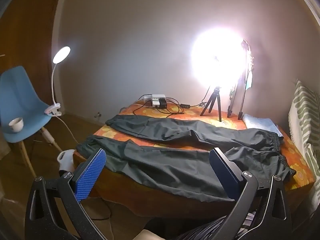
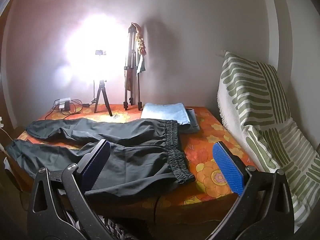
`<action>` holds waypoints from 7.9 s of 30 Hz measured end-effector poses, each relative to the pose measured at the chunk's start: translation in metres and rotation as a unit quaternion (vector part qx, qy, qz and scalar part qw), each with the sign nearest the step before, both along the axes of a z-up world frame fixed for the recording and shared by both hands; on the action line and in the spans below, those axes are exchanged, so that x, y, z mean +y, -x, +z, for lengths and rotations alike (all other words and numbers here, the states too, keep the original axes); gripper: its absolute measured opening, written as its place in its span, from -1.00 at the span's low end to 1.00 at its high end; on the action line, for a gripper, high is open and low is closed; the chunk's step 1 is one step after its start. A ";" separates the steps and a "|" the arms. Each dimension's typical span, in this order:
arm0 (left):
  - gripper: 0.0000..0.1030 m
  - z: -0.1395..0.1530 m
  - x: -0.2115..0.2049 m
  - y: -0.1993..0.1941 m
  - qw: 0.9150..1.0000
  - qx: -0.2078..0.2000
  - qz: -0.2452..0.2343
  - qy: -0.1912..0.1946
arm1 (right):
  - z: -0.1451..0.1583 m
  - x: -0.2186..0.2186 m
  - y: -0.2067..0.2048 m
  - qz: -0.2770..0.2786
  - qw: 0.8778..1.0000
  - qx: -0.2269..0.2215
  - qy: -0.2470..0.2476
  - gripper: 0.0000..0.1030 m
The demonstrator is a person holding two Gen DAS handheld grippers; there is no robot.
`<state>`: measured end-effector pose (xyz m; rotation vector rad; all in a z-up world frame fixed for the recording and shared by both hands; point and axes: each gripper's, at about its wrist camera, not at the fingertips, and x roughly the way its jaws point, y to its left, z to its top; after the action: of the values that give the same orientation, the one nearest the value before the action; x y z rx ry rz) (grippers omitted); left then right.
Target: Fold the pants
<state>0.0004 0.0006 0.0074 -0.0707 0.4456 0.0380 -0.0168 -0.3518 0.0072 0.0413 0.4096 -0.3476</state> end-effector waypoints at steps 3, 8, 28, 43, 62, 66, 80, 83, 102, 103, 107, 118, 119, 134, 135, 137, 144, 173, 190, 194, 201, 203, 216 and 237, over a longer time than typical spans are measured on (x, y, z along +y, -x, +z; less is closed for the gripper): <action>0.99 0.002 0.002 0.000 1.000 0.000 0.001 0.002 | 0.001 0.001 0.000 0.000 1.000 -0.001 0.000 1.00; 0.99 0.003 0.000 0.000 1.000 -0.001 0.003 -0.001 | 0.000 0.001 0.001 0.001 1.000 -0.002 0.000 1.00; 0.99 0.005 0.002 0.001 1.000 -0.003 0.003 -0.001 | -0.001 0.000 0.003 0.001 1.000 -0.004 0.000 1.00; 0.99 0.006 0.003 0.003 1.000 -0.005 0.004 -0.001 | -0.002 -0.001 0.004 0.002 1.000 -0.004 -0.002 1.00; 0.99 0.005 0.002 0.004 1.000 -0.006 0.004 -0.003 | -0.002 -0.001 0.005 0.002 1.000 -0.005 -0.003 1.00; 0.99 0.008 0.007 0.003 1.000 -0.005 0.005 -0.001 | -0.002 0.000 0.004 0.002 1.000 -0.004 -0.003 1.00; 0.98 -0.006 0.025 -0.005 1.000 0.009 0.018 -0.003 | -0.012 0.001 0.000 0.040 0.999 0.007 0.028 1.00; 0.90 -0.012 0.032 -0.007 1.000 0.016 0.023 -0.001 | -0.016 0.001 -0.006 0.072 0.997 0.016 0.036 1.00; 0.22 -0.067 0.146 -0.039 0.986 0.102 0.108 0.072 | -0.065 0.025 -0.048 0.281 0.950 0.109 0.080 0.68; 0.21 -0.070 0.152 -0.043 0.985 0.106 0.112 0.076 | -0.069 0.030 -0.050 0.293 0.945 0.119 0.086 0.62; 0.08 -0.085 0.176 -0.062 0.979 0.125 0.128 0.094 | -0.081 0.049 -0.055 0.329 0.926 0.149 0.108 0.56; 0.01 -0.123 0.228 -0.113 0.966 0.170 0.160 0.112 | -0.118 0.102 -0.081 0.406 0.878 0.200 0.157 0.54; 0.01 -0.126 0.234 -0.119 0.965 0.172 0.162 0.112 | -0.122 0.108 -0.084 0.414 0.872 0.205 0.164 0.54; 0.02 -0.164 0.291 -0.194 0.943 0.229 0.188 0.149 | -0.150 0.154 -0.123 0.462 0.834 0.233 0.195 0.54; 0.02 -0.167 0.294 -0.197 0.942 0.233 0.186 0.157 | -0.152 0.156 -0.125 0.463 0.832 0.234 0.195 0.54; 0.02 -0.174 0.299 -0.203 0.938 0.239 0.189 0.165 | -0.155 0.158 -0.130 0.466 0.830 0.238 0.192 0.54; 0.06 -0.186 0.313 -0.216 0.929 0.248 0.208 0.177 | -0.162 0.161 -0.136 0.474 0.822 0.251 0.192 0.54; -0.82 -0.180 0.295 -0.239 0.937 0.216 0.216 0.171 | -0.153 0.141 -0.130 0.463 0.825 0.261 0.193 0.29; -0.85 -0.158 0.295 -0.231 0.943 0.176 0.213 0.184 | -0.177 0.164 -0.121 0.511 0.778 0.282 0.234 0.02; -0.85 -0.156 0.294 -0.231 0.945 0.172 0.211 0.182 | -0.178 0.162 -0.123 0.497 0.782 0.291 0.239 -0.72; -0.85 -0.152 0.295 -0.229 0.946 0.162 0.210 0.185 | -0.156 0.148 -0.137 0.462 0.816 0.265 0.224 -0.84; -0.85 -0.150 0.297 -0.229 0.946 0.160 0.210 0.190 | -0.149 0.143 -0.144 0.447 0.828 0.255 0.222 -0.84; -0.86 -0.129 0.295 -0.240 0.951 0.147 0.194 0.191 | -0.099 0.129 -0.185 0.371 0.877 0.184 0.244 -0.91; -0.86 -0.125 0.247 -0.402 0.963 0.166 0.172 0.123 | -0.088 0.097 -0.372 0.281 0.907 0.161 0.268 -0.93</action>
<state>0.4022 0.2476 -0.1177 -0.3912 0.7692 0.3410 0.3549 -0.2544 -0.0811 -0.6722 0.6192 0.1190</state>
